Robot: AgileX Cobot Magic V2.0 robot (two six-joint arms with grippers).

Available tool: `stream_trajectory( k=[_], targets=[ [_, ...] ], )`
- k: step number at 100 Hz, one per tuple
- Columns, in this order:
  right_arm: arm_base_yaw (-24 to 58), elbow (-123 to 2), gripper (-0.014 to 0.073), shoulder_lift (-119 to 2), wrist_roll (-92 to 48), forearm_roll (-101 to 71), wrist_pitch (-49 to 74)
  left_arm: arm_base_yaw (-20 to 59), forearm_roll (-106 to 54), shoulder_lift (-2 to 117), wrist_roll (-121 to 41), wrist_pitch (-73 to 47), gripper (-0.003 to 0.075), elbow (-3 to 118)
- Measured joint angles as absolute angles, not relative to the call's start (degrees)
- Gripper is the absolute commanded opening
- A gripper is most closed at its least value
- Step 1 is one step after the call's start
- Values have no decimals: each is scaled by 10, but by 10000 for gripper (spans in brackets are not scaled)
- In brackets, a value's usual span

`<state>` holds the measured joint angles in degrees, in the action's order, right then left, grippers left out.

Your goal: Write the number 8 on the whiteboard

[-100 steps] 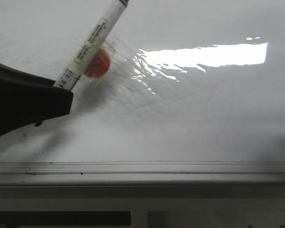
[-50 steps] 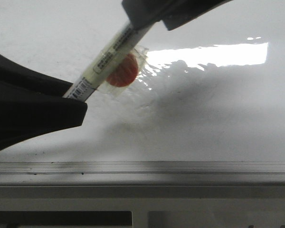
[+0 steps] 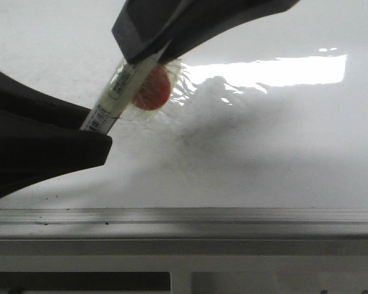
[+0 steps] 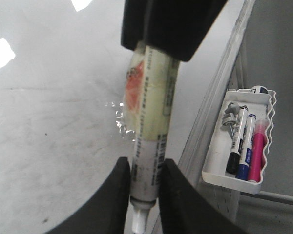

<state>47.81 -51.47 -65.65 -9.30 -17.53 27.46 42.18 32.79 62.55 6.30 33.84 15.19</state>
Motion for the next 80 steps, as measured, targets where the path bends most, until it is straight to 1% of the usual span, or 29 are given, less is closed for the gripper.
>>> stream_trajectory(
  k=[1,6,12,28,42,64,80],
  targets=[
    [478,-515,-70,-656,-93,-173,275,422,328,625,63,339,226,152],
    [478,-515,-70,-656,-93,-166,278,422,320,625,64,344,279,152],
    [476,-515,-70,-656,-93,-164,279,422,304,624,64,348,308,152],
    [475,-520,-69,-655,-93,-164,287,422,274,601,66,327,304,152],
    [464,-552,-60,-650,-92,-164,303,422,242,532,67,271,304,152],
    [410,-618,-60,-648,-91,-163,336,419,181,388,67,174,304,152],
    [361,-647,-60,-649,-91,-161,353,418,162,338,67,113,304,151]
  ],
)
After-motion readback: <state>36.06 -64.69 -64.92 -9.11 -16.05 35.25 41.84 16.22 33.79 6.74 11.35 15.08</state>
